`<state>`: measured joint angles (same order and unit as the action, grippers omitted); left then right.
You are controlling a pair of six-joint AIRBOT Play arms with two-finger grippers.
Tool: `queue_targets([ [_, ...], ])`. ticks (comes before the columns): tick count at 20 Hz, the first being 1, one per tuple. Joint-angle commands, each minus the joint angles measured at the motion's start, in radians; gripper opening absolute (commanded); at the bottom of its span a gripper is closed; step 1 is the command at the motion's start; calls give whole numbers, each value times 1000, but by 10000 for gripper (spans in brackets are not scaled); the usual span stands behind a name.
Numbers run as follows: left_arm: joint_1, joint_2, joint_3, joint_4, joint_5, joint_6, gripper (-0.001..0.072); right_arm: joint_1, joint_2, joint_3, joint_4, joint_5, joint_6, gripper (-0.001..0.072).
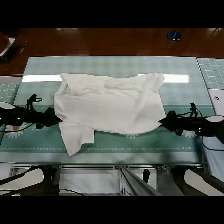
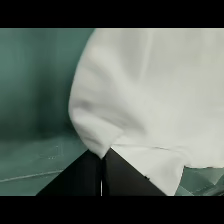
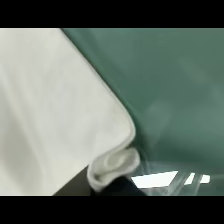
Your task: Fold the shirts.
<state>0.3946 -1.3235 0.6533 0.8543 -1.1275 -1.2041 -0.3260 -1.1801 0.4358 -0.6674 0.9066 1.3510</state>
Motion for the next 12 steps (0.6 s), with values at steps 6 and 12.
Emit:
queue_targets([
  [6,0,227,329,-376,6,52,13,129,47,645,-129,195,12,24],
  [12,0,525,689,-335,188,160,13,129,296,1187,-260,206,5,24],
])
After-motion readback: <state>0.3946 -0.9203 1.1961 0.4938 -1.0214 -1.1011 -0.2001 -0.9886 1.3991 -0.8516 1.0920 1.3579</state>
